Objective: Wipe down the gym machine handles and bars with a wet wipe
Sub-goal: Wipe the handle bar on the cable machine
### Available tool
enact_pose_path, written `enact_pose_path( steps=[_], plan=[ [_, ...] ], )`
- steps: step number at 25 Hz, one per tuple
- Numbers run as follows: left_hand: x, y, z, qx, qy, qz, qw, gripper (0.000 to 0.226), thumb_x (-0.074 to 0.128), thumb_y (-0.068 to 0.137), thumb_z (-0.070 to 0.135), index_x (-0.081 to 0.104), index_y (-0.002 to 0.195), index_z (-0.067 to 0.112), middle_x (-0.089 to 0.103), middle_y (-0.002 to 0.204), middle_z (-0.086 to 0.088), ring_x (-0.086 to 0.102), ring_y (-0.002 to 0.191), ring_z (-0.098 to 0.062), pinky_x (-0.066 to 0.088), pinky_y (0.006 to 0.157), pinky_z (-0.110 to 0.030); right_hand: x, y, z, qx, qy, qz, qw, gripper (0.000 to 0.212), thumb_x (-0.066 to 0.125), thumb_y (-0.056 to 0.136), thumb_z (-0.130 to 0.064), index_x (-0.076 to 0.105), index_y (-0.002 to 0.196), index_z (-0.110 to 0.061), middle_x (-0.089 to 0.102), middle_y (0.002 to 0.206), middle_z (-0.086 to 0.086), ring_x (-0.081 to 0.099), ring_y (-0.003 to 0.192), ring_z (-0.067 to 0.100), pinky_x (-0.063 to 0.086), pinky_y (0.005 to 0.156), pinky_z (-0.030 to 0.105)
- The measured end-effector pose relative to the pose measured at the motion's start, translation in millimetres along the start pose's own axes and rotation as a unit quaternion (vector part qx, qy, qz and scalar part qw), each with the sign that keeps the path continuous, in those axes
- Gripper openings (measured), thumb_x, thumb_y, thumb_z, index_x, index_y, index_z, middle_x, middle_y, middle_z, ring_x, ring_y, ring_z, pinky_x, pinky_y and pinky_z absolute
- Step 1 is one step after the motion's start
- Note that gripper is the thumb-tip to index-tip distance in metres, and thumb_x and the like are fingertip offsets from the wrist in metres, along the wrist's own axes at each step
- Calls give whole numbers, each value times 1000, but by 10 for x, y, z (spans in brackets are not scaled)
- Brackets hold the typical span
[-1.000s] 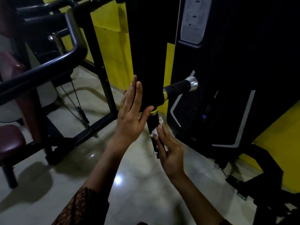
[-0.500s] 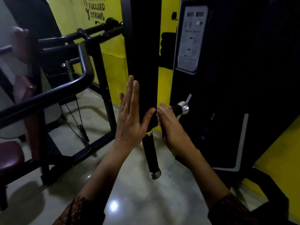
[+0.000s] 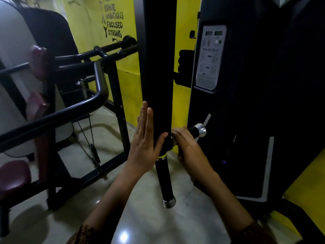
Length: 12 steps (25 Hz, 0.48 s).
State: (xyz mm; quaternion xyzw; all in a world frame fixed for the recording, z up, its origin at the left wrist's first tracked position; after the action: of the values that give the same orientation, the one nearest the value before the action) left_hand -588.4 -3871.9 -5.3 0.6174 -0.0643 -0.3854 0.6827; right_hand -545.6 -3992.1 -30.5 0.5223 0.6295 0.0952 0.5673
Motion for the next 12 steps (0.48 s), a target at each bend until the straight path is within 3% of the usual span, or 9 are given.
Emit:
enact_pose_path(
  steps=[3,5,7,10,12],
  plan=[
    [14,7,13,6,-1,1,1000,70,37,99,36,-16,145,34,-18,153,17,-3,144,-15,18,114,-50,-237,-5,395,-20,-100,27,994,48,35,79,10,58,119,1,57,122,18,46,118,26,31,108,30],
    [36,13,20,3,-1,5,1000,71,37,99,35,-16,145,34,-18,153,17,-3,144,-14,19,113,-51,-310,-53,522,44,-120,101,987,42,33,84,8,59,117,4,56,124,22,44,126,30,22,114,32],
    [37,7,20,1,7,12,1000,70,37,99,35,-16,145,33,-17,153,17,-3,144,-14,20,113,-51,-203,-142,414,98,-84,157,979,41,41,81,15,60,115,5,56,125,22,44,126,28,24,111,30],
    [4,-6,0,4,11,16,1000,70,37,99,35,-16,145,33,-17,153,17,-3,144,-14,17,115,-46,13,-259,167,49,-7,101,994,57,46,75,25,54,126,2,46,139,12,34,135,14,21,114,24],
    [-10,-10,-4,9,12,15,1000,70,37,99,35,-15,145,32,-16,154,17,-3,144,-13,14,116,-42,-47,-300,237,-23,-52,60,997,60,49,75,25,50,130,1,43,141,11,31,137,17,18,116,26]
  ],
)
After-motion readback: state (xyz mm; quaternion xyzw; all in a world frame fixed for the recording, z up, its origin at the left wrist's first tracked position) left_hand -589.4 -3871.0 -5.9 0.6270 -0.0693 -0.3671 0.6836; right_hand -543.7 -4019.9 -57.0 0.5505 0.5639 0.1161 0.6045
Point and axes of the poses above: each hand's wrist, its own y-axis towards the middle knuckle, its own x-axis out of the palm, z = x × y, the point moved 5 cm from there along y, towards the middle knuckle
